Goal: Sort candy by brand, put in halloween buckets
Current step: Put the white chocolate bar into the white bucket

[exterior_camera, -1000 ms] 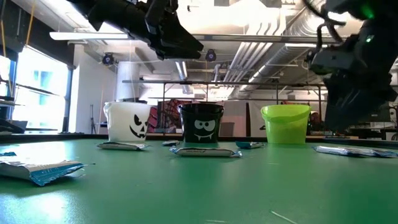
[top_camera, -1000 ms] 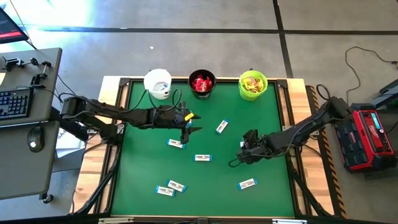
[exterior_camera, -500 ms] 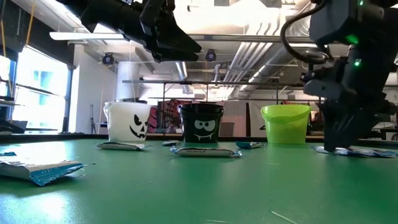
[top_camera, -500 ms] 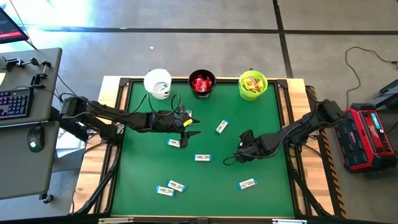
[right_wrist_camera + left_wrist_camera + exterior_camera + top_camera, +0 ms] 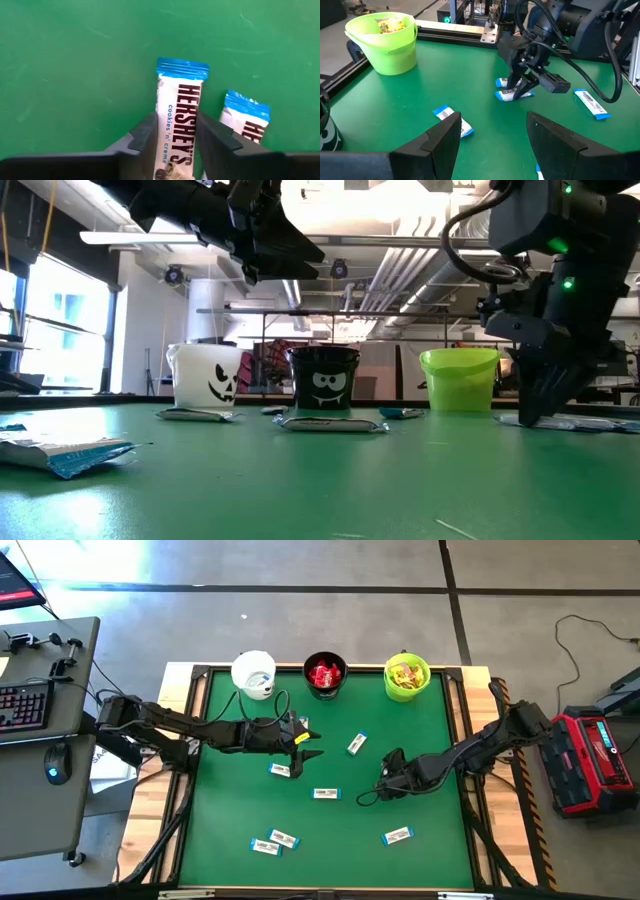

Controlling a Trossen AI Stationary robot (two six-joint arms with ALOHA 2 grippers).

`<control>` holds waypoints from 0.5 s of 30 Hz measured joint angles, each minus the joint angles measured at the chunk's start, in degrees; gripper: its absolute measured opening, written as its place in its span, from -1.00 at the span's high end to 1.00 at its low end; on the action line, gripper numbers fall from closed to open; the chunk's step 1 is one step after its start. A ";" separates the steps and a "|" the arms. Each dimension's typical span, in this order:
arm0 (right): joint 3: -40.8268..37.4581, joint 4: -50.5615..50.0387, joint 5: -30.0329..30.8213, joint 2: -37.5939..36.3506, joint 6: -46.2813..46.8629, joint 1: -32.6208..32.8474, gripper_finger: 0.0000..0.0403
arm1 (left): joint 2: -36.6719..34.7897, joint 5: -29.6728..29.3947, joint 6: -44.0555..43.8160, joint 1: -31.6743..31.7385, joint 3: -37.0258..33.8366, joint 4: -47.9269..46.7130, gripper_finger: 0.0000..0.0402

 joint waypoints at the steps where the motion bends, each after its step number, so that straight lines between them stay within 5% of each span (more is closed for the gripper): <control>1: 0.17 0.05 0.23 0.00 -0.75 -0.07 0.52 | 0.00 0.00 0.00 -0.09 0.00 0.00 -0.07; 15: 6.74 -2.07 2.58 -0.35 -10.12 -0.11 0.61 | 0.00 1.98 4.19 -0.52 0.00 -0.71 -0.07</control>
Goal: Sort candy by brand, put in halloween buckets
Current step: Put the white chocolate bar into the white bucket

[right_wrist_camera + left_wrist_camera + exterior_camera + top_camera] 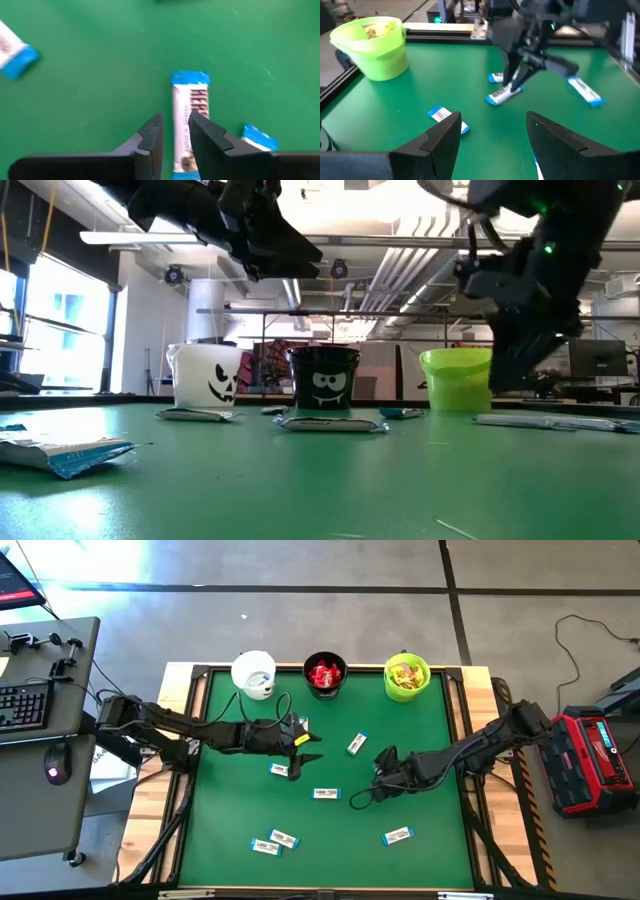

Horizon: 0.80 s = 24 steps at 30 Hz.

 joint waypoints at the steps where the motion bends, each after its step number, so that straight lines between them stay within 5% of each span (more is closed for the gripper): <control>1: 0.55 0.07 0.37 -0.02 -0.82 0.00 0.61 | 0.00 0.49 1.17 -0.09 0.00 -0.44 -0.07; 13: 2.17 -5.19 -2.47 -0.04 -14.95 4.66 0.37 | 0.00 0.66 4.98 -3.24 0.00 -4.23 -0.07; 24: 2.15 -10.40 8.69 3.74 -32.54 15.21 0.29 | 0.00 0.42 4.83 -4.03 0.02 -5.19 -0.07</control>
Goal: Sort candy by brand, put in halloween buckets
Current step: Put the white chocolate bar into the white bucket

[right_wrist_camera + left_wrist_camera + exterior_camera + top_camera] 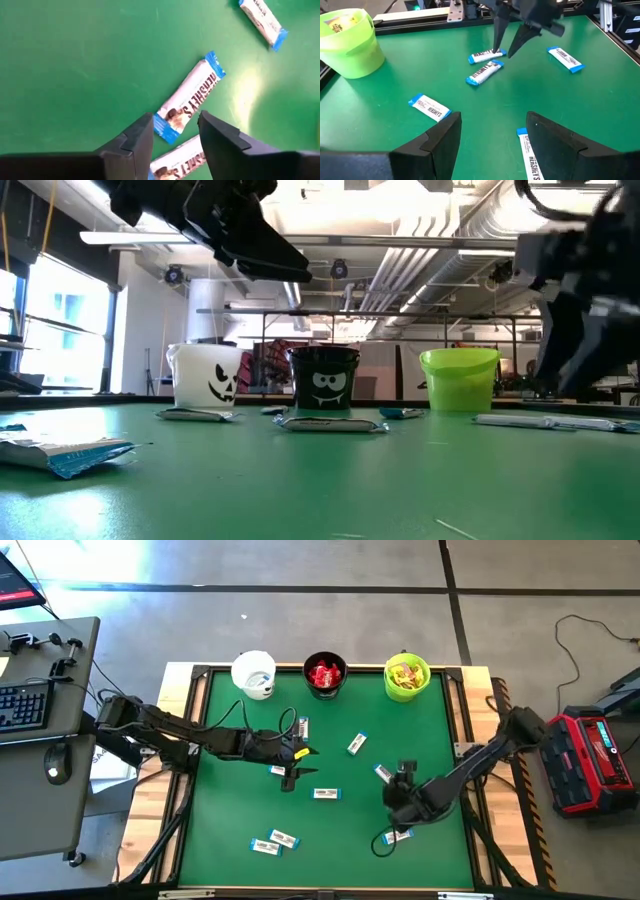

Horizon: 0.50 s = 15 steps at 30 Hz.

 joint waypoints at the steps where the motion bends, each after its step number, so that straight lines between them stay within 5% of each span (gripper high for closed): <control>1: 0.00 -0.01 0.18 1.14 -0.73 0.34 0.30 | 0.00 0.00 0.02 0.00 0.00 0.02 -0.07; 15: 0.09 0.00 6.35 10.66 -1.99 4.98 0.32 | 0.00 -0.02 0.00 0.00 0.00 -0.17 -0.07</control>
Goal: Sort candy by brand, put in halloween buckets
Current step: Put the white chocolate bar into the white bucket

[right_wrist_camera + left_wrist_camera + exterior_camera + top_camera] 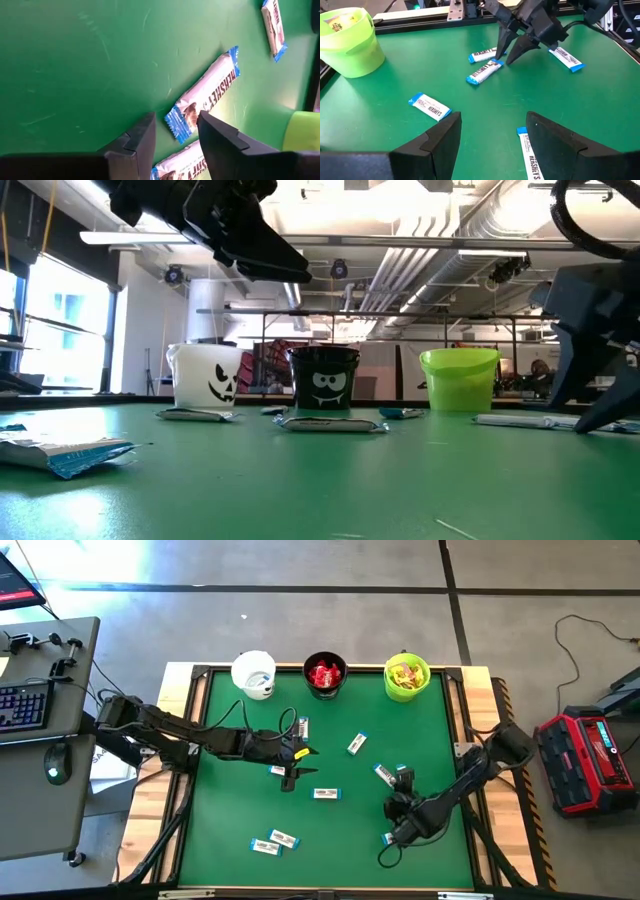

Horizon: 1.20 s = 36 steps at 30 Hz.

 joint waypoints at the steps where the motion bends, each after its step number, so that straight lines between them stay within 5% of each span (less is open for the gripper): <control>1: 0.04 -0.04 0.33 0.23 -0.09 -0.12 0.32 | 0.00 0.00 0.02 0.02 0.00 -0.01 -0.07; 6: 0.08 -0.26 0.64 0.77 -0.19 -1.03 0.44 | 0.00 0.00 -0.02 0.00 0.00 0.02 -0.07; 14: -0.04 0.10 -1.38 0.92 0.15 -2.65 0.96 | 0.00 -0.02 -0.04 0.00 0.00 0.02 -0.07; 36: 6.02 1.38 2.42 -12.48 6.80 -4.48 1.00 | 0.09 0.09 0.02 -0.89 0.02 0.00 -0.07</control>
